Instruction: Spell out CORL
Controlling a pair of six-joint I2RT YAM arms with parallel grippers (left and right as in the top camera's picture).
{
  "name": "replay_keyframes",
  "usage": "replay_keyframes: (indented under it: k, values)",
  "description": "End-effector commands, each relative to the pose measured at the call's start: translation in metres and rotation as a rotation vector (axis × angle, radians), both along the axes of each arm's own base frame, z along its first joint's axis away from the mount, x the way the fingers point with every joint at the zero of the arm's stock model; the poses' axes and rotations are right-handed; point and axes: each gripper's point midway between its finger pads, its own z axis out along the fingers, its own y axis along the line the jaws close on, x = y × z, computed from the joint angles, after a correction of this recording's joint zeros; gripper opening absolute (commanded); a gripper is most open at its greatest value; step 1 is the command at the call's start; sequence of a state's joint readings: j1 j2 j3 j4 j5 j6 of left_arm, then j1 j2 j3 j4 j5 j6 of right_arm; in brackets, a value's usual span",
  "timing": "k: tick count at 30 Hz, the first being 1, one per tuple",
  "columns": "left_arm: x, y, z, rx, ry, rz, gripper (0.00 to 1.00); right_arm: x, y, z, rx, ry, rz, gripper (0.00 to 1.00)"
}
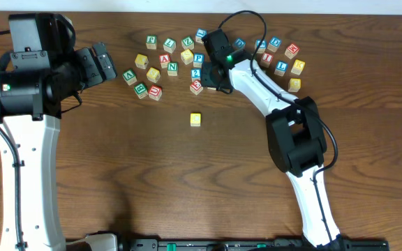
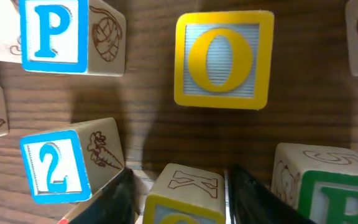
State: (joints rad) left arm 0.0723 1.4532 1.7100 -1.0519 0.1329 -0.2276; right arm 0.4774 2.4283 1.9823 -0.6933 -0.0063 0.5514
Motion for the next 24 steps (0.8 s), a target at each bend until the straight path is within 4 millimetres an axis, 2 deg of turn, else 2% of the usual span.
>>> replay_keyframes:
  k: [1, 5, 10, 16, 19, 24]
  values:
    - [0.001, 0.000, -0.006, 0.000, 0.021, -0.013, 0.99, -0.003, 0.001, -0.004, -0.015, 0.007, -0.006, 0.38]
    - [0.001, 0.000, -0.006, -0.001, 0.021, -0.013, 0.99, -0.005, -0.001, -0.006, -0.028, 0.013, -0.009, 0.33]
    - [0.001, 0.000, -0.006, -0.001, 0.021, -0.013, 0.99, -0.006, -0.008, -0.008, -0.051, 0.023, -0.019, 0.33]
    - [0.001, 0.000, -0.006, 0.000, 0.021, -0.013, 0.99, -0.006, -0.010, -0.003, -0.068, 0.017, 0.019, 0.25]
    - [0.001, 0.000, -0.006, 0.000, 0.020, -0.013, 0.99, -0.005, -0.009, 0.012, -0.073, -0.008, 0.058, 0.23]
    - [0.001, 0.000, -0.006, 0.000, 0.020, -0.013, 0.99, -0.012, -0.013, 0.051, -0.067, -0.029, 0.075, 0.23]
